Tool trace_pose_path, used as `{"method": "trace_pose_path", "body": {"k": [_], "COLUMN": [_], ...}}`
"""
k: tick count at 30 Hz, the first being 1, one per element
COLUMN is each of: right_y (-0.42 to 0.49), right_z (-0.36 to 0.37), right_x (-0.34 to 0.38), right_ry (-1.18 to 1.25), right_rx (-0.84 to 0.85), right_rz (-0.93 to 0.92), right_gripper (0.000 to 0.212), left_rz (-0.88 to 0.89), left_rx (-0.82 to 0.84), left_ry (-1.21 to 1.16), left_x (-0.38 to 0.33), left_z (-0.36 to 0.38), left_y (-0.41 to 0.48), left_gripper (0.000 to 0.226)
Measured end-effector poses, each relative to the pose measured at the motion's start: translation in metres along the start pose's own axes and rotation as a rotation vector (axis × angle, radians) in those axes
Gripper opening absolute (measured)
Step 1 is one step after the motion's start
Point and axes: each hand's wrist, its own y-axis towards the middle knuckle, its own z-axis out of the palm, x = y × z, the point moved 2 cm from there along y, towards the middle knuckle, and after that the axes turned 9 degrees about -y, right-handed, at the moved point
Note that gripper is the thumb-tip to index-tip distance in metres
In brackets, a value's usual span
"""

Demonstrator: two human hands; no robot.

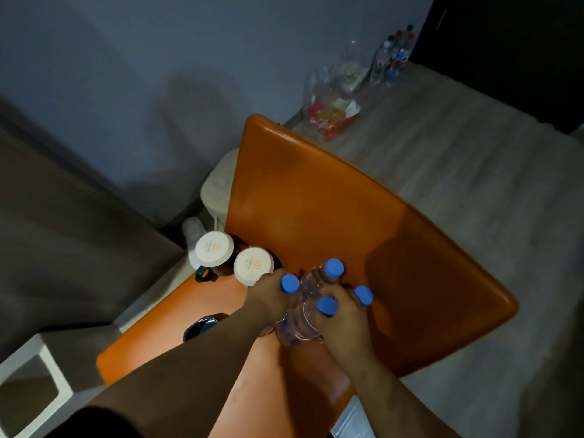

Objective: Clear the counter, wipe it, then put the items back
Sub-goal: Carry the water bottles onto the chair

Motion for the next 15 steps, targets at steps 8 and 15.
{"method": "trace_pose_path", "body": {"k": [8,15], "right_y": [0.0022,0.0033], "right_z": [-0.0019,-0.0005], "right_x": [-0.0035,-0.0006], "right_ry": [-0.012,-0.019], "right_rx": [0.033,0.022], "right_rz": [0.016,0.010], "right_gripper": [0.039,0.035], "left_rz": [-0.016,0.023], "left_rx": [0.021,-0.022], "left_ry": [-0.023,-0.076], "left_x": [-0.0034,-0.0019], "left_z": [0.0099,0.0094], "left_y": [0.0091,0.0069], "left_gripper": [0.042,0.049]}}
